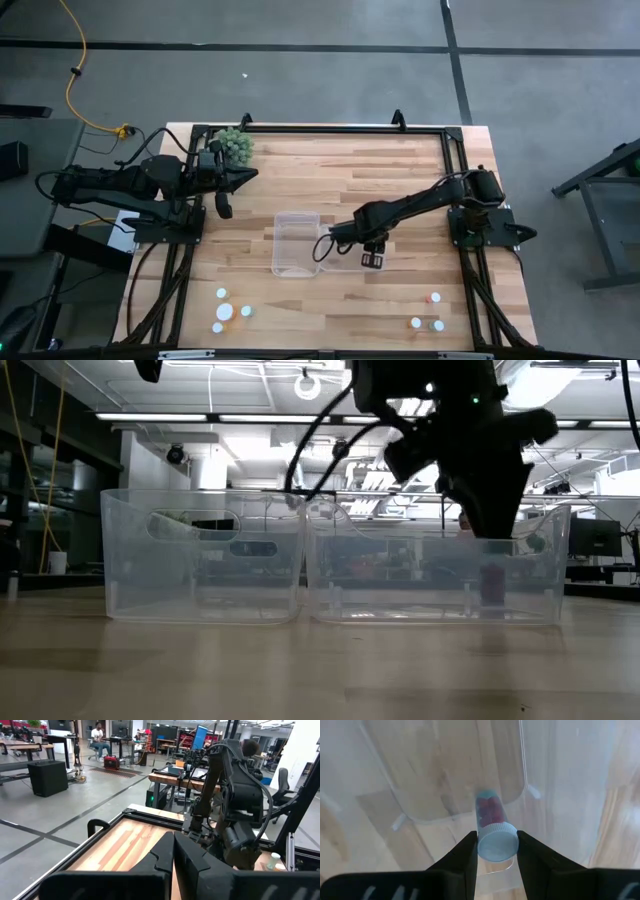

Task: Pick and place medicine bottles into bin by pill shape (circle, oval)
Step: Put the top right blue pill bottle into the right transparent bin

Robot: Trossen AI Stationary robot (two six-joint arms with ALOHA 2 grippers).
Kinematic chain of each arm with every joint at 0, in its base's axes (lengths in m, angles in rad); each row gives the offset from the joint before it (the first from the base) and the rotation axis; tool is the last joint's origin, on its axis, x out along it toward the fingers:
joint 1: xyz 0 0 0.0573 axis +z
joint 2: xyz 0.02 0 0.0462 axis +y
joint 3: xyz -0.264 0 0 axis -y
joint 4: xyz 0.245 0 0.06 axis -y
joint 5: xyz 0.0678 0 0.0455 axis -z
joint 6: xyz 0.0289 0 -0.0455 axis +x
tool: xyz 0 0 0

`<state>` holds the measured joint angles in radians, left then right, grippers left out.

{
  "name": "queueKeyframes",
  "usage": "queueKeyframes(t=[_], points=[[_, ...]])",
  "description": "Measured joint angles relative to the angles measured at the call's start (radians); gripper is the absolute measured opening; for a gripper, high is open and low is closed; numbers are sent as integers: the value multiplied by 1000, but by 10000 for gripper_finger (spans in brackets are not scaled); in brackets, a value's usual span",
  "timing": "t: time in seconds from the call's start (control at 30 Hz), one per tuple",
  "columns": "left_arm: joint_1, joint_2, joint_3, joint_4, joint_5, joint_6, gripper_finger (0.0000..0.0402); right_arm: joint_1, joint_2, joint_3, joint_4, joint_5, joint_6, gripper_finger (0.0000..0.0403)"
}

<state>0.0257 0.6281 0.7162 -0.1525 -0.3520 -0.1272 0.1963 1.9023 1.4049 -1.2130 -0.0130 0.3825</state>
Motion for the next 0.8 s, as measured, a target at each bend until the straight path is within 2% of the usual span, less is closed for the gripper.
queueKeyframes(t=[0.47,0.8], points=[[0,0,0,0,-3,0,1,0,0,-7,25,13,-21,154],[0,0,0,0,-3,0,1,1,0,-7,25,-30,2,251]])
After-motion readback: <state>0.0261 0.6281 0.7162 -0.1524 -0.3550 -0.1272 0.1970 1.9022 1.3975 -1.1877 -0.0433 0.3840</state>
